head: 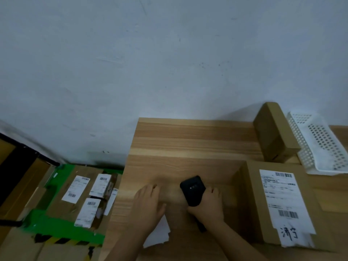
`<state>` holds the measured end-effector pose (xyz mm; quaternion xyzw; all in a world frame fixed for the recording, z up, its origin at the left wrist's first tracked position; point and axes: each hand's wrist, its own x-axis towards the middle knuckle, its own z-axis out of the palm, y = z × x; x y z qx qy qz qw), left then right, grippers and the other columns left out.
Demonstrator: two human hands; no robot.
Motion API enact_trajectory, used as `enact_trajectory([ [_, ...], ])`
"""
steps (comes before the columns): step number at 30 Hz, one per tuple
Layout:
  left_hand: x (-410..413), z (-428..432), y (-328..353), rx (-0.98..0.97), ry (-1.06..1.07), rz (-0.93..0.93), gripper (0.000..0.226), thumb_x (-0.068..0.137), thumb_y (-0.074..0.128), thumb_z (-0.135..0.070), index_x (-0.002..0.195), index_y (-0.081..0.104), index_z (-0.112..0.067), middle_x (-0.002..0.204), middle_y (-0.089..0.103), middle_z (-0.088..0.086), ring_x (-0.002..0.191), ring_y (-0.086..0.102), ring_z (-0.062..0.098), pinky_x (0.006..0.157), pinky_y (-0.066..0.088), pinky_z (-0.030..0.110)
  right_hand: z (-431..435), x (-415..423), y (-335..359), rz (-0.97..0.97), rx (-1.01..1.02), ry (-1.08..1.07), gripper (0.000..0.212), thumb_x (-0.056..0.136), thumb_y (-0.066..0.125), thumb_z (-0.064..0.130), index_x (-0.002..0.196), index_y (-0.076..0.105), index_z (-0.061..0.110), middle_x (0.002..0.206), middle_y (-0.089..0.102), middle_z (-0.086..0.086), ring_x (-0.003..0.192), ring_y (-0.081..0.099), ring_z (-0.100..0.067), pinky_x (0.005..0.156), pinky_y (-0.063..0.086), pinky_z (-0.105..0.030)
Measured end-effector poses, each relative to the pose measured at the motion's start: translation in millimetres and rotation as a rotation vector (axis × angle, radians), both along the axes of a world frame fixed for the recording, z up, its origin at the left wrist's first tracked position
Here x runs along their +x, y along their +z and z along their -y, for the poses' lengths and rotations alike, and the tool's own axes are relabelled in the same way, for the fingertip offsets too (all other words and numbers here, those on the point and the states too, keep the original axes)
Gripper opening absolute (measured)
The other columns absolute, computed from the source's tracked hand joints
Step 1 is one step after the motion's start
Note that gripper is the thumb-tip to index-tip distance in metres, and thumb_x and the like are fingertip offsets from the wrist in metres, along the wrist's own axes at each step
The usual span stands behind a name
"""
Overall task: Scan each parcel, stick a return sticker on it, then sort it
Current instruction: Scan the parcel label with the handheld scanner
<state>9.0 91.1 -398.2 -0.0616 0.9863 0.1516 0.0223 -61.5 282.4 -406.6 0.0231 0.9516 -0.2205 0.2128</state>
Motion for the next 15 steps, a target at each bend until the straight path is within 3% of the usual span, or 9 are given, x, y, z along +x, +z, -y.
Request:
enact_trajectory([
  [3,-17,-6,11,-0.005,-0.054,-0.108,0.070,0.054,0.091,-0.029,0.115,0.060,-0.012,0.099,0.064,0.006,0.083,0.065,0.024,0.069,0.054,0.034,-4,-12,23,-0.154,-0.039,-0.003,0.063,0.061,0.075,0.048,0.105,0.042,0.018,0.112,0.042,-0.004,0.110,0.042,-0.021,0.086,0.043,-0.029],
  [5,-31,-16,27,-0.009,-0.076,-0.186,0.072,0.053,0.092,-0.027,0.115,0.058,-0.012,0.097,0.064,0.007,0.081,0.065,0.024,0.066,0.054,0.034,-11,-25,46,-0.223,-0.054,-0.002,0.068,0.061,0.077,0.048,0.111,0.042,0.019,0.114,0.040,-0.002,0.111,0.040,-0.019,0.089,0.040,-0.029],
  [11,-66,-76,82,-0.077,-0.113,-0.325,0.056,0.071,0.082,-0.030,0.120,0.061,-0.014,0.110,0.063,0.003,0.097,0.061,0.022,0.081,0.052,0.035,-64,-57,103,-0.436,-0.177,-0.011,0.067,0.062,0.078,0.041,0.115,0.044,0.019,0.112,0.040,-0.001,0.108,0.039,-0.017,0.079,0.032,-0.027],
  [15,-82,-135,104,-0.087,-0.113,-0.339,0.055,0.073,0.080,-0.030,0.122,0.060,-0.015,0.112,0.062,0.003,0.099,0.060,0.024,0.084,0.051,0.038,-126,-75,123,-0.591,-0.207,0.032,0.082,0.059,0.082,0.035,0.129,0.043,0.015,0.119,0.042,-0.005,0.110,0.038,-0.022,0.086,0.035,-0.030],
])
